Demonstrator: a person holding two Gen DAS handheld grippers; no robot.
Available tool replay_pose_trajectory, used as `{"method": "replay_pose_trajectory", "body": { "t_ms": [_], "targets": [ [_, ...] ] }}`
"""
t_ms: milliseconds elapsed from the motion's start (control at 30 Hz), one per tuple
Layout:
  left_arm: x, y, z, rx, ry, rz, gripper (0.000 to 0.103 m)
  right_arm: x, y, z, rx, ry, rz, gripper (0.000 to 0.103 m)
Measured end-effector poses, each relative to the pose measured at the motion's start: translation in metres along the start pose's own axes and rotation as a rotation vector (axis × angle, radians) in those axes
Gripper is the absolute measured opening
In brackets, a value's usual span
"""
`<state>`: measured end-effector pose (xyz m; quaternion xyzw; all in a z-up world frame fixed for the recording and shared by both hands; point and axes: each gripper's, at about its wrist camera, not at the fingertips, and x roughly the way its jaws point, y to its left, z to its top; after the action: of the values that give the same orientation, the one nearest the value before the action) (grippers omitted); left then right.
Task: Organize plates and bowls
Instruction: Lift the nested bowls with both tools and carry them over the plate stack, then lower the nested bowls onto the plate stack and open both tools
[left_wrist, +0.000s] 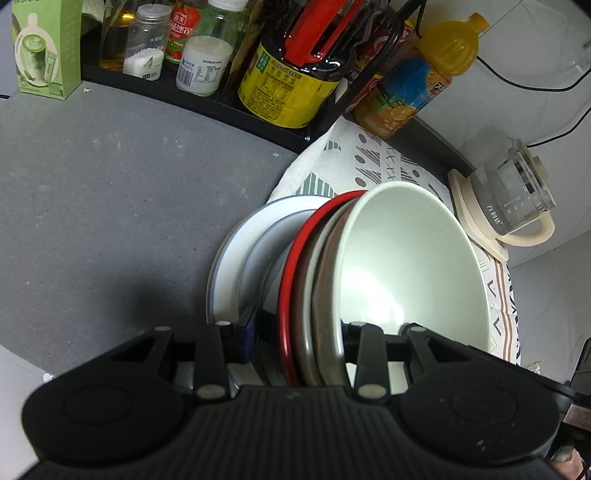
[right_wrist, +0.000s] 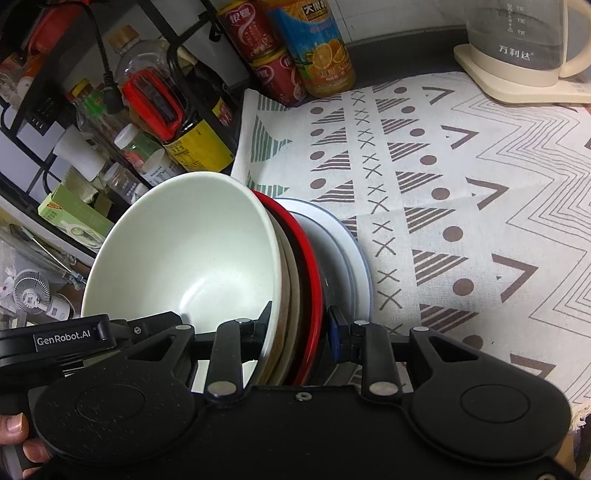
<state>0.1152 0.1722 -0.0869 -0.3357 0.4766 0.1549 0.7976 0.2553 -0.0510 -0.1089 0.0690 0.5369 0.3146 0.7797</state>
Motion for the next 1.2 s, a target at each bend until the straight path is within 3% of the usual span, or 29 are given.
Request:
{"method": "replay_pose_trajectory", "body": {
  "t_ms": [167, 333, 467, 533, 700, 767, 900, 1200],
  "targets": [
    [0.006, -0.004, 0.004, 0.003, -0.001, 0.018, 0.034, 0.003, 0.001, 0.006, -0.012, 0.003, -0.013, 0.028],
    [0.010, -0.007, 0.006, 0.007, 0.013, 0.049, 0.035, 0.004, 0.004, 0.011, -0.037, -0.003, 0.004, 0.037],
    [0.011, -0.012, 0.008, 0.025, 0.021, 0.070, 0.042, 0.000, 0.003, 0.015, -0.050, -0.016, 0.003, 0.038],
    [0.009, -0.013, 0.008, 0.035, 0.016, 0.077, 0.046, -0.004, 0.001, 0.016, -0.049, -0.013, -0.008, 0.046],
    [-0.002, -0.017, 0.007, 0.054, -0.028, 0.122, 0.069, -0.019, -0.001, 0.017, -0.051, -0.062, -0.035, 0.064],
    [-0.007, -0.018, 0.006, 0.060, -0.047, 0.147, 0.076, -0.026, -0.003, 0.016, -0.051, -0.080, -0.042, 0.066],
    [-0.018, -0.020, 0.006, 0.059, -0.075, 0.161, 0.078, -0.043, -0.007, 0.013, -0.043, -0.125, -0.054, 0.082],
    [-0.050, -0.037, -0.009, 0.097, -0.161, 0.177, 0.083, -0.091, -0.024, -0.005, -0.015, -0.245, -0.118, 0.100]
  ]
}}
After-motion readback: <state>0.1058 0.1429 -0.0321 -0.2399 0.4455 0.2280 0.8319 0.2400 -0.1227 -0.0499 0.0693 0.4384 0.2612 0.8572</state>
